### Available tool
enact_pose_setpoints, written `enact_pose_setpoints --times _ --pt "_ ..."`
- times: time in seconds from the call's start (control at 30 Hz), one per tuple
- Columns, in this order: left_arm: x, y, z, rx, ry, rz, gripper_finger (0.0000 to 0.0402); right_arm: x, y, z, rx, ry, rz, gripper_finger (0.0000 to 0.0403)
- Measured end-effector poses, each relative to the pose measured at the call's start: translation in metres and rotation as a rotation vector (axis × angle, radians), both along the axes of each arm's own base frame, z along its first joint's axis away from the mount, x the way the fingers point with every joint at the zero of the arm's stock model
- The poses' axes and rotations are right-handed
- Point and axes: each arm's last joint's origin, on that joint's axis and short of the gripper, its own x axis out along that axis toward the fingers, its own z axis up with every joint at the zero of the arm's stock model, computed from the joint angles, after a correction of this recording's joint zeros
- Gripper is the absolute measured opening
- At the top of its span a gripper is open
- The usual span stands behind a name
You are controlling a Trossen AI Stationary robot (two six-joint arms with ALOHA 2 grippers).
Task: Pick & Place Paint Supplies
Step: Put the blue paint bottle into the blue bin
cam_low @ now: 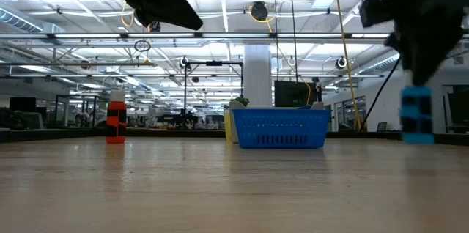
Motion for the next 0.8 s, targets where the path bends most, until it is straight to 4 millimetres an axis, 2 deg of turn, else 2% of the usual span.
enact_pose_setpoints --times 0.13,0.3,0.4,0.53,0.8 --pt "0.0 0.001 0.0 0.004 -0.003 0.008 0.0037 0.013 -0.002 0.027 0.006 -0.094 0.047 0.0107" --pt "0.002 0.006 0.0 0.003 -0.003 0.024 0.0037 0.033 -0.009 0.068 -0.067 -0.301 0.114 0.0107" --pt "0.002 0.008 0.0 0.003 -0.003 0.032 0.0037 0.048 -0.019 0.078 -0.069 -0.387 0.142 0.0107" --pt "0.002 0.009 0.0 0.003 -0.002 0.035 0.0037 0.068 -0.037 0.07 -0.088 -0.339 0.166 0.0107" --pt "0.002 0.009 0.0 0.004 0.003 0.034 0.0037 0.098 -0.077 0.03 -0.1 -0.164 0.159 0.0107"
